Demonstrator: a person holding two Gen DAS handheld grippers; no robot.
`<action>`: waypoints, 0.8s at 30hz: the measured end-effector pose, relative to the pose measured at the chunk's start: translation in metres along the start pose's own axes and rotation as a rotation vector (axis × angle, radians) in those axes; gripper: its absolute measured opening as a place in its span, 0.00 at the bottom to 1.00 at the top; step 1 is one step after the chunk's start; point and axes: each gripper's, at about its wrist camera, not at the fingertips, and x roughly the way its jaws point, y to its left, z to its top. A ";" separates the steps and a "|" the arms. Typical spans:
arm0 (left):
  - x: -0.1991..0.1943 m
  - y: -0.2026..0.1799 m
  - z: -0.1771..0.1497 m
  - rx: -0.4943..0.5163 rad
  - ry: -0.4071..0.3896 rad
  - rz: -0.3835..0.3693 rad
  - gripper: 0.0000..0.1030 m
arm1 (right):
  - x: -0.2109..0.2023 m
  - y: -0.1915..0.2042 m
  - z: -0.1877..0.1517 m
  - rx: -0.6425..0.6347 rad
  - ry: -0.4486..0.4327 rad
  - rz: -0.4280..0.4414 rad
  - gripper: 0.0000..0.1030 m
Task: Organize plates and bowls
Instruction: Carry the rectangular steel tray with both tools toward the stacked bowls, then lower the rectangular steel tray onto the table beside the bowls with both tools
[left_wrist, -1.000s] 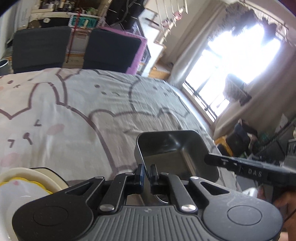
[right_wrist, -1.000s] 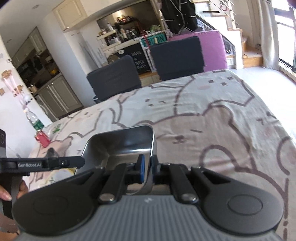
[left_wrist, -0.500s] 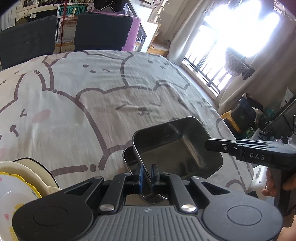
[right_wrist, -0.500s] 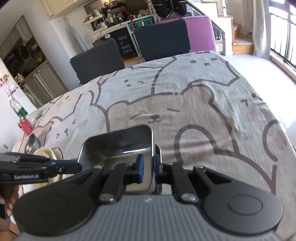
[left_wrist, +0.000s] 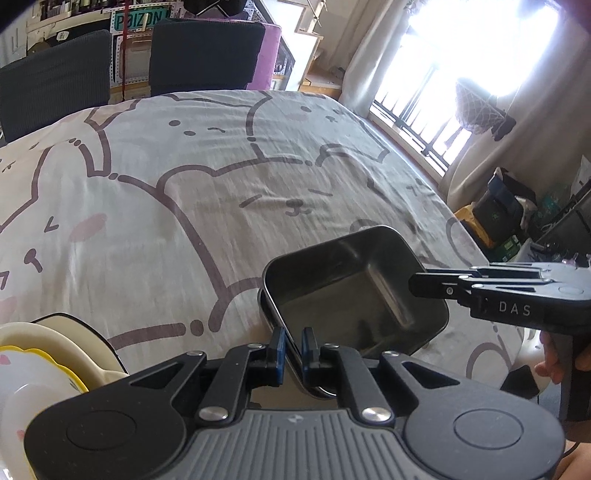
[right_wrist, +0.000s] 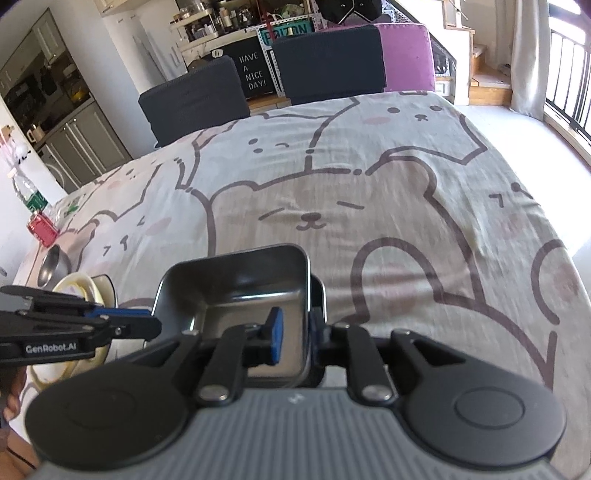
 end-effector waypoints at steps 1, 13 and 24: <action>0.001 0.000 0.000 0.003 0.004 0.000 0.09 | 0.001 0.001 0.000 -0.003 0.003 -0.003 0.22; 0.006 -0.002 -0.001 0.014 0.014 0.015 0.09 | 0.010 0.006 -0.001 -0.049 0.038 -0.036 0.29; 0.008 -0.003 0.000 0.029 0.020 0.014 0.14 | 0.015 0.007 0.000 -0.061 0.056 -0.049 0.31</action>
